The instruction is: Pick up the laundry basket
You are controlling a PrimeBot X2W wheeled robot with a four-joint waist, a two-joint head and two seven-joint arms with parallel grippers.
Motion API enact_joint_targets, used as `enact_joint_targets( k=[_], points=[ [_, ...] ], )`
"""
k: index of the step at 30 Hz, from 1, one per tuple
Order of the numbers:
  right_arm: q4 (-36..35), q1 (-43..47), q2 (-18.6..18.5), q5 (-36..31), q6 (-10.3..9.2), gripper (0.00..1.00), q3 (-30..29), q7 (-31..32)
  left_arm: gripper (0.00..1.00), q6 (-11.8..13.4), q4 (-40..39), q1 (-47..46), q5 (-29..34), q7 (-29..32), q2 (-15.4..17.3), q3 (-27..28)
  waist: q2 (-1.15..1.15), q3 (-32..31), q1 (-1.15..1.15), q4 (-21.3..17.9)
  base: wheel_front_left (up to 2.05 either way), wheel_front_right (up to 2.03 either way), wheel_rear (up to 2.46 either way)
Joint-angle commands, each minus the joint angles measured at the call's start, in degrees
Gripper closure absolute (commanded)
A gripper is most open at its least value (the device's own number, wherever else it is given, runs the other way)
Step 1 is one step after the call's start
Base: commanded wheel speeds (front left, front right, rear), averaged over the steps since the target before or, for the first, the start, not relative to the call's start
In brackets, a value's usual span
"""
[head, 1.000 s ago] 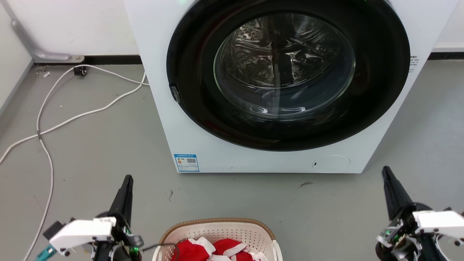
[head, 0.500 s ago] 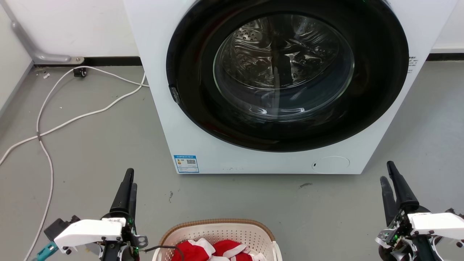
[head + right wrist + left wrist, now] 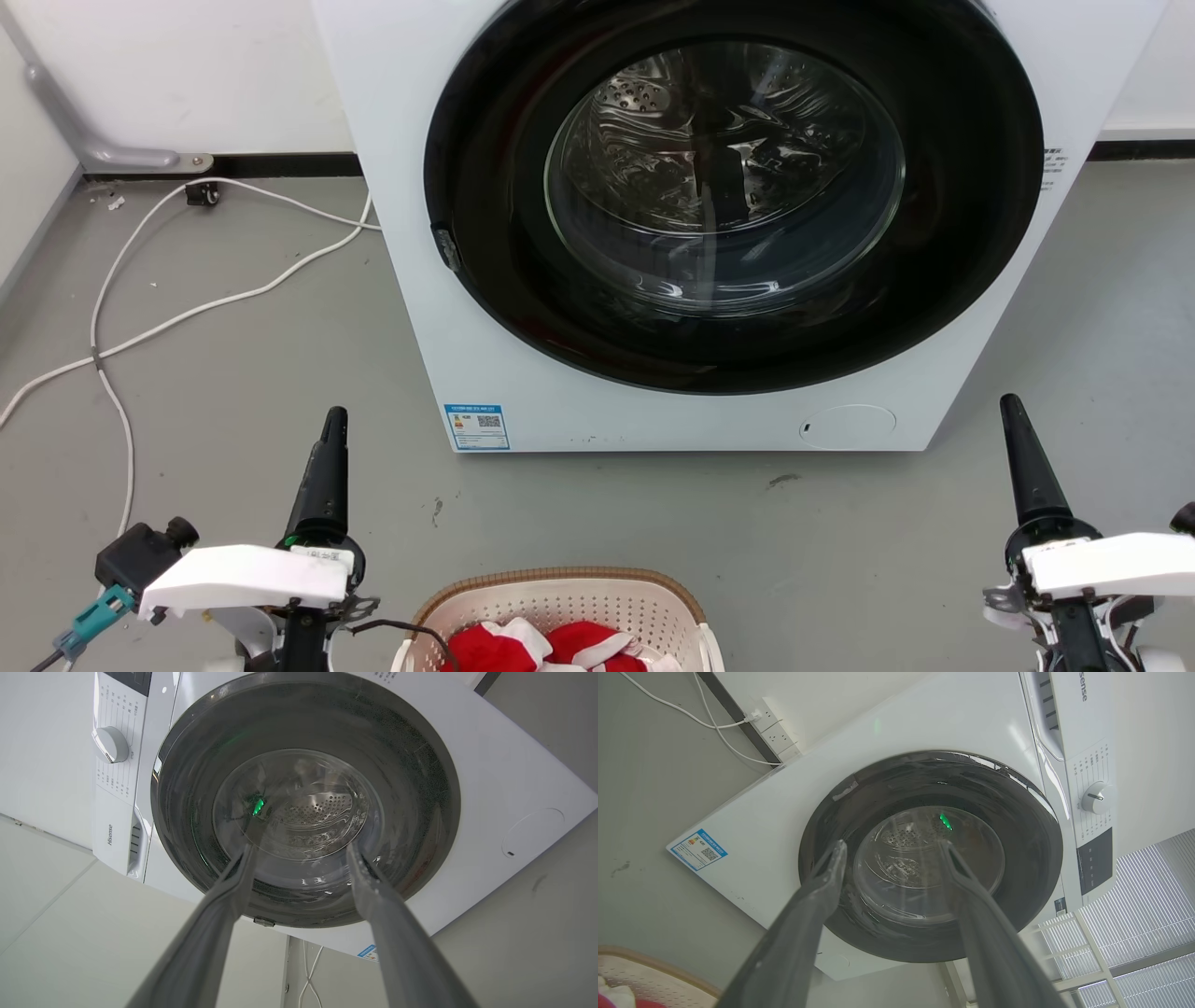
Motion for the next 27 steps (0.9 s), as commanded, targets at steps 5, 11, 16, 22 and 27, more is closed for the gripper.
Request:
enact_joint_targets(
  k=[5, 11, 16, 22, 27],
  points=[
    [-2.4, 0.1, 0.0, -8.8, 0.02, 0.0, 0.2, -1.4, 0.0, 0.0, -1.9, -1.1, 7.5, -1.5, 0.1, -0.7, 0.0, -0.1, 0.0, -0.1, 0.0, 0.0, 0.0],
    [-2.9, 0.6, 0.0, -17.8, 0.02, 0.0, 0.8, -2.6, 0.0, 0.7, -2.6, -1.2, 14.7, -2.7, 0.2, -1.8, 0.0, -0.2, 0.0, -0.3, 0.0, 0.0, 0.0],
    [-2.5, 1.0, 0.1, -24.3, 0.02, 0.0, 1.4, -3.6, 0.0, 1.0, -2.6, -1.1, 19.8, -3.7, 0.2, -2.6, 0.0, -0.3, 0.0, -0.5, 0.0, 0.0, 0.0],
    [-2.0, 1.2, 0.1, -31.1, 0.02, 0.0, 1.6, -4.7, 0.0, 1.3, -2.0, -1.0, 25.2, -4.8, 0.2, -3.2, 0.0, -0.5, 0.0, -0.5, 0.0, 0.0, 0.0],
    [-1.7, 1.7, 0.1, -35.6, 0.02, 0.0, 1.8, -5.6, 0.0, 1.4, -1.8, -0.9, 29.2, -5.7, 0.2, -3.7, 0.0, -0.7, 0.0, -0.6, 0.0, 0.0, 0.0]
  ],
)
